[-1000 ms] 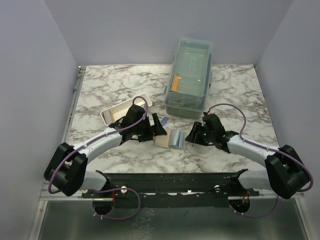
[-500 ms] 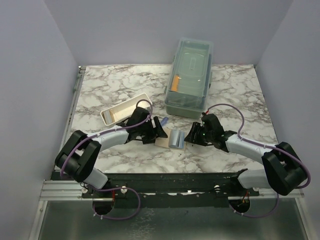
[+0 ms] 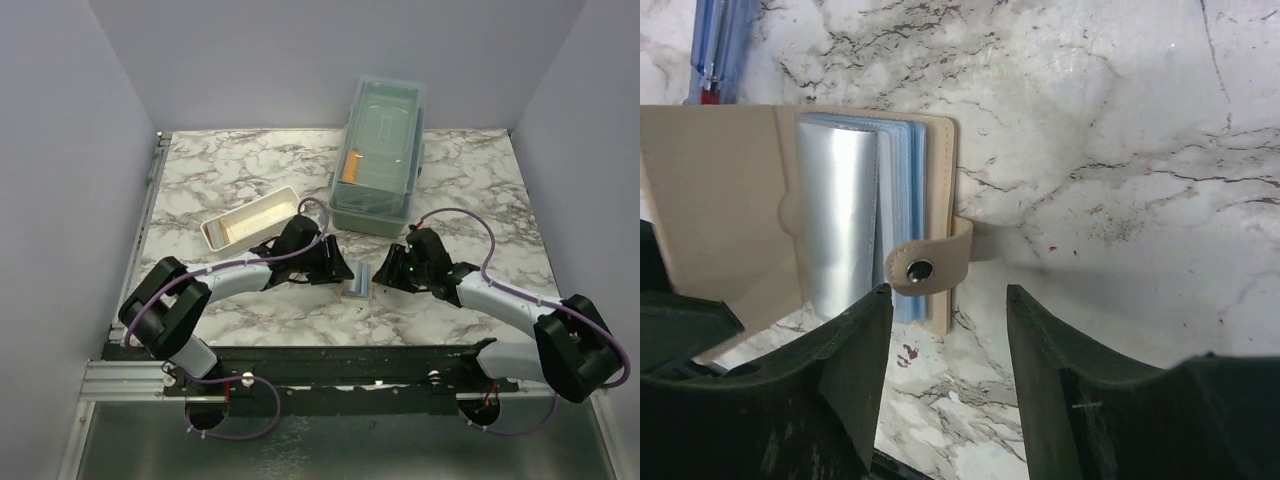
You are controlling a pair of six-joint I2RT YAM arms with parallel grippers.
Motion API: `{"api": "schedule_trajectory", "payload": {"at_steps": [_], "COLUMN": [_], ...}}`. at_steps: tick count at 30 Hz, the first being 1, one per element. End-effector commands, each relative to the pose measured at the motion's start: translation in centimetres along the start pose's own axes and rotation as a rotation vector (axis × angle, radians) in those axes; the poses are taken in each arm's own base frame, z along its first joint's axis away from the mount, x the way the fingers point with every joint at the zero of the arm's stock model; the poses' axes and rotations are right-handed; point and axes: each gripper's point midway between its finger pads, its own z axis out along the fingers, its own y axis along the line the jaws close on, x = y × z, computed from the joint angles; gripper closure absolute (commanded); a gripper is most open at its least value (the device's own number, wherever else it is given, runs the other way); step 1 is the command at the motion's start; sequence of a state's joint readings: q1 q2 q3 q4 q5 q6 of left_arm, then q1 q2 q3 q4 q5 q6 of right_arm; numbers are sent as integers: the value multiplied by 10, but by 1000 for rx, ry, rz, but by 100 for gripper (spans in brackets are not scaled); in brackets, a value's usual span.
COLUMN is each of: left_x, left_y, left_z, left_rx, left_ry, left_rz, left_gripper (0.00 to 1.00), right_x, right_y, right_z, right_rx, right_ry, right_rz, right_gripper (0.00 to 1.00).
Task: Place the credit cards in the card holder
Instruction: Close the card holder at the center of the board.
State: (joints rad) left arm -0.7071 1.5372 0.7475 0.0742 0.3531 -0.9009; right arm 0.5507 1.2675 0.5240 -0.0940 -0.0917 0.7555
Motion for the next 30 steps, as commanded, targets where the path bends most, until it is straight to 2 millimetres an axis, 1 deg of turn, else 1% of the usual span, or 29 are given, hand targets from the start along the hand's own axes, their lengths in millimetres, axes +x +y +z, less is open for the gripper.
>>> {"api": "schedule_trajectory", "payload": {"at_steps": [1,4,8,13,14,16,20,22,23,26,28,30], "left_x": [-2,2,6,7,6,4,2,2,2,5,6,11], "left_y": [-31,-35,-30,-22,-20,-18,-8,1,6,19,23,31], "left_z": [8,18,34,45,47,48,45,45,46,51,55,56], "left_rx": [55,59,54,31,26,14,-25,-72,-97,-152,-167,-191], "left_ry": [-32,-7,32,45,41,30,4,4,7,34,45,69], "left_rz": [83,98,96,111,113,114,115,116,117,116,113,103], "left_gripper": [46,36,29,27,30,38,63,74,77,80,84,85], "right_x": [-12,-12,-15,-23,-24,-26,-31,-34,-35,-40,-39,-40], "right_y": [2,2,0,-2,-2,-1,4,9,11,15,22,22], "right_z": [-10,-11,-14,-20,-20,-20,-18,-18,-17,-15,-14,-11], "right_rx": [22,24,44,61,61,59,47,32,25,23,-1,7], "right_ry": [-50,-54,-67,-106,-114,-120,-117,-116,-115,-117,-92,-81], "right_rz": [10,14,23,16,14,-1,-35,-54,-64,-89,-107,-117], "right_gripper": [48,48,48,49,49,50,56,58,58,56,54,54]}}
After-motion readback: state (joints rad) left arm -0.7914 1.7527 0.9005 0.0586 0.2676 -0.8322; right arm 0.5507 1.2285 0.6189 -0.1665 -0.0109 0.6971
